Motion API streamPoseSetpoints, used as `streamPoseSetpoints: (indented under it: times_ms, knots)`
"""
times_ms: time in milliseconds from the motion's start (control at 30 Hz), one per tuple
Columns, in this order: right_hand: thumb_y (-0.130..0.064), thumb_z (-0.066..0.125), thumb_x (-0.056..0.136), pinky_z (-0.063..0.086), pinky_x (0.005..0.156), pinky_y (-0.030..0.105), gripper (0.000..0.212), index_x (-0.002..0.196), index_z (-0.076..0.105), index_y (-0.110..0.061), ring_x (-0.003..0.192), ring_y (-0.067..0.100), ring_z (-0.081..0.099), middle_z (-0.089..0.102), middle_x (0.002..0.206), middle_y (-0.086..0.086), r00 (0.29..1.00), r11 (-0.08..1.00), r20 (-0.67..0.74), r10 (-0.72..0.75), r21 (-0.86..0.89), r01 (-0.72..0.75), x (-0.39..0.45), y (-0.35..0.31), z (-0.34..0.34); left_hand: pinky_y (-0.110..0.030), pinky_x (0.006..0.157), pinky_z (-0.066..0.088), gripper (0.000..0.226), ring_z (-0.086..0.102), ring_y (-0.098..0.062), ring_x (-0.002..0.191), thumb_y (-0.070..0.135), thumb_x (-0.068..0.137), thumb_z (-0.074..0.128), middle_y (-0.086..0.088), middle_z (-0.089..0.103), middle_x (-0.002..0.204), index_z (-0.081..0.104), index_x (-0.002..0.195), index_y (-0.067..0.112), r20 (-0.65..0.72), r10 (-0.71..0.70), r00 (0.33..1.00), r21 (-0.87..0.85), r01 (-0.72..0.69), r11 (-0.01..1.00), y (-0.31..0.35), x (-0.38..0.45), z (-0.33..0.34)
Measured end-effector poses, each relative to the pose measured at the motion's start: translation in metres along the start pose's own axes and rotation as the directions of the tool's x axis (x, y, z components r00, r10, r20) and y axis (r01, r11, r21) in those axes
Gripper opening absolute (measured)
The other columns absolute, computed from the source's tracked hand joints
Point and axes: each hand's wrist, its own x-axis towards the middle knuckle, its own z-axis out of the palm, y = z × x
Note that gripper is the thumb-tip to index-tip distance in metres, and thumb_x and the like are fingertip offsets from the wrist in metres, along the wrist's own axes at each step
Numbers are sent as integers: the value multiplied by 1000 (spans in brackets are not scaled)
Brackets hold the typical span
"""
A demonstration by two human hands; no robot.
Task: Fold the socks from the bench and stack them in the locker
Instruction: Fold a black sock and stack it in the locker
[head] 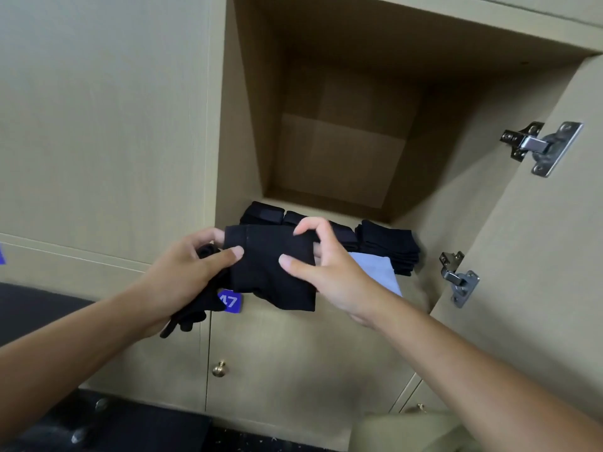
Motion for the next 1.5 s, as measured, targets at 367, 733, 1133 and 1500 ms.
streamPoseSetpoints:
  times_ms: [367, 733, 1133, 1500]
  knots:
    - [-16, 68, 94, 49, 108, 39, 22, 102, 78, -34, 115, 9, 62, 73, 116, -11, 991, 982, -133, 20, -185, -44, 7, -1, -21, -23, 35, 36, 21, 52, -23, 37, 23, 97, 68, -5, 57, 50, 56, 86, 10, 28, 34, 999, 83, -37, 996, -13, 12, 2]
    - [-4, 68, 94, 44, 88, 20, 23, 96, 77, -25, 100, 27, 67, 74, 107, 15, 937, 945, -344, -66, -324, -52, 41, -8, -106, -48, 79, 60, 21, 72, -33, 76, 30, 93, 73, 4, 77, 79, 69, 75, 21, 168, 162, 972, 236, -199, 951, -24, 20, 15]
    - [-2, 80, 83, 38, 90, 23, 26, 108, 73, -6, 108, 14, 52, 64, 112, 8, 830, 930, -555, 60, -271, -248, 74, 4, -181, -46, 73, 57, 14, 68, -36, 74, 32, 92, 70, 12, 77, 76, 68, 78, 33, 205, 138, 969, 302, -197, 933, -28, 20, 28]
    - [0, 80, 82, 49, 105, 38, 24, 88, 72, -23, 113, 25, 62, 69, 114, 12, 740, 921, -638, 215, -120, -372, 99, 40, -200, -44, 78, 59, 17, 70, -23, 72, 30, 93, 69, 16, 76, 76, 69, 78, 22, 207, 103, 973, 345, -171, 923, -27, 17, 32]
